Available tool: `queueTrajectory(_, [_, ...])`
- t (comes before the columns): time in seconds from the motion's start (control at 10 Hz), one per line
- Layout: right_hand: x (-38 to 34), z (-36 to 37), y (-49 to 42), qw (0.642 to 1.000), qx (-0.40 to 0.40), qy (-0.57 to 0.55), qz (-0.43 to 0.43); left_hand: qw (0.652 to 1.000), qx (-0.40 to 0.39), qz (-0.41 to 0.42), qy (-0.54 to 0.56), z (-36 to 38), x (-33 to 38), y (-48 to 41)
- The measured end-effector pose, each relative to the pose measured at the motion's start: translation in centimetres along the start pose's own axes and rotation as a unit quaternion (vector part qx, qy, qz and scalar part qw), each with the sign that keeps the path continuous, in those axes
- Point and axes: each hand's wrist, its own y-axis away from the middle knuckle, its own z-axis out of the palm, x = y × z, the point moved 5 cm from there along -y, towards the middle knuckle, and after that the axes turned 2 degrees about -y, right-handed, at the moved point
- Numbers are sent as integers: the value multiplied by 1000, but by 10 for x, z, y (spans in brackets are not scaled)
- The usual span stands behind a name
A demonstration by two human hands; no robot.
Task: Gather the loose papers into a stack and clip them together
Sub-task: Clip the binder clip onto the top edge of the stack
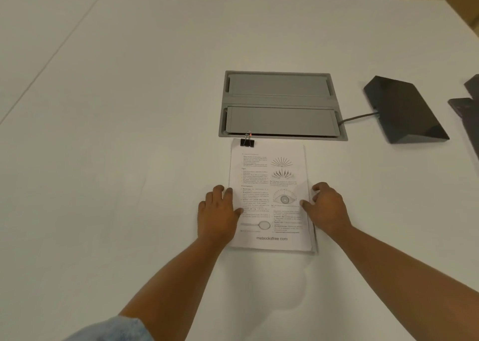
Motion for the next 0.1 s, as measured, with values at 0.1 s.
queueTrajectory(0.1, [4, 0, 6, 1000, 0, -14, 4, 999, -12, -30, -14, 1, -2, 4])
